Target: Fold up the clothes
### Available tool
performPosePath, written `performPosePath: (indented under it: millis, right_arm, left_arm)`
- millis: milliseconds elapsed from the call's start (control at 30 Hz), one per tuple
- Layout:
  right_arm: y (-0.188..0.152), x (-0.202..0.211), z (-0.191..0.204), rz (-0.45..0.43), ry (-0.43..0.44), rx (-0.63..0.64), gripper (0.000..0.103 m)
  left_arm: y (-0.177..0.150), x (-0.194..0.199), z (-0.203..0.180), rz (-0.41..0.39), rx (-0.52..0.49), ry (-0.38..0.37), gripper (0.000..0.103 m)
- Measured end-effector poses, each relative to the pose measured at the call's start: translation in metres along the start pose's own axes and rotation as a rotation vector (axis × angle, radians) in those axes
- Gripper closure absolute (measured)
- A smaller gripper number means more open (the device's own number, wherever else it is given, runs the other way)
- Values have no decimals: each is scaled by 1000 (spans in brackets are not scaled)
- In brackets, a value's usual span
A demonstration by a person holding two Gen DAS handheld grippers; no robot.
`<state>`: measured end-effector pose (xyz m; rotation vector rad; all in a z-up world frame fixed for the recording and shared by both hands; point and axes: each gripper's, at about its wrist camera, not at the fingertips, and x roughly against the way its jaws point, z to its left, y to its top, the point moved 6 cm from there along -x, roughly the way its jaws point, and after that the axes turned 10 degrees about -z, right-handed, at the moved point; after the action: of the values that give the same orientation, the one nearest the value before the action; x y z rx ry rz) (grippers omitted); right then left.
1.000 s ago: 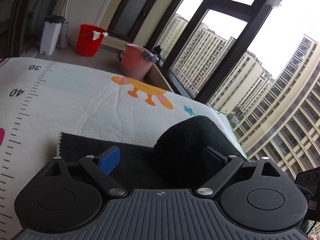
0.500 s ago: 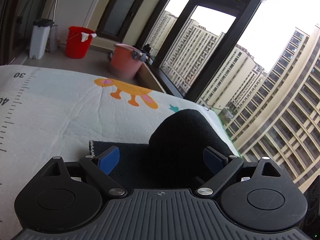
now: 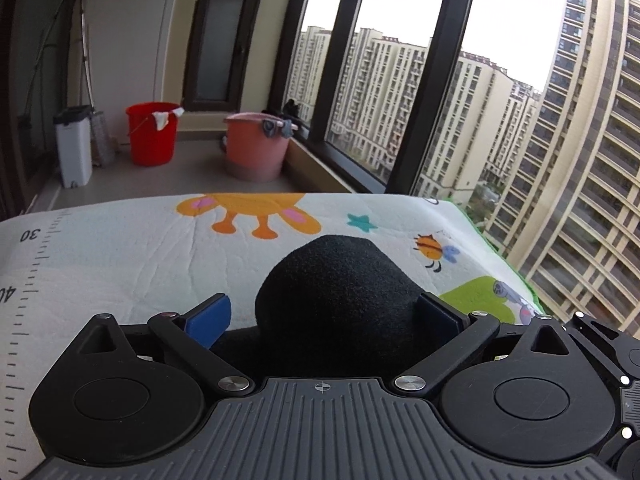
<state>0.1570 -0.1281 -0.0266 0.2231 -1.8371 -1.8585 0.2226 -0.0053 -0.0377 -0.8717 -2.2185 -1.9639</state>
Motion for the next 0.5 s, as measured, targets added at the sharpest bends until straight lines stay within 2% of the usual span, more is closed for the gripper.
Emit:
performPosePath:
  millis: [67, 100, 167, 300, 367, 500]
  right_arm:
    - [1, 7, -23, 7, 43, -182, 10]
    - [0, 9, -35, 16, 78, -284, 17]
    - [-6, 9, -59, 13, 99, -434, 23]
    - [-18, 3, -83, 7, 21, -550, 23]
    - [-25, -4, -87, 6, 25, -605, 23]
    - [-27, -37, -88, 22, 73, -696, 14]
  left_arm:
    - [2, 4, 3, -5, -6, 8, 1]
    - [1, 6, 4, -6, -7, 9, 1]
    - [1, 9, 7, -10, -8, 13, 1]
    - [-1, 16, 16, -21, 2, 23, 1]
    - [-1, 21, 25, -27, 25, 28, 1]
    - [-6, 32, 50, -39, 80, 59, 1]
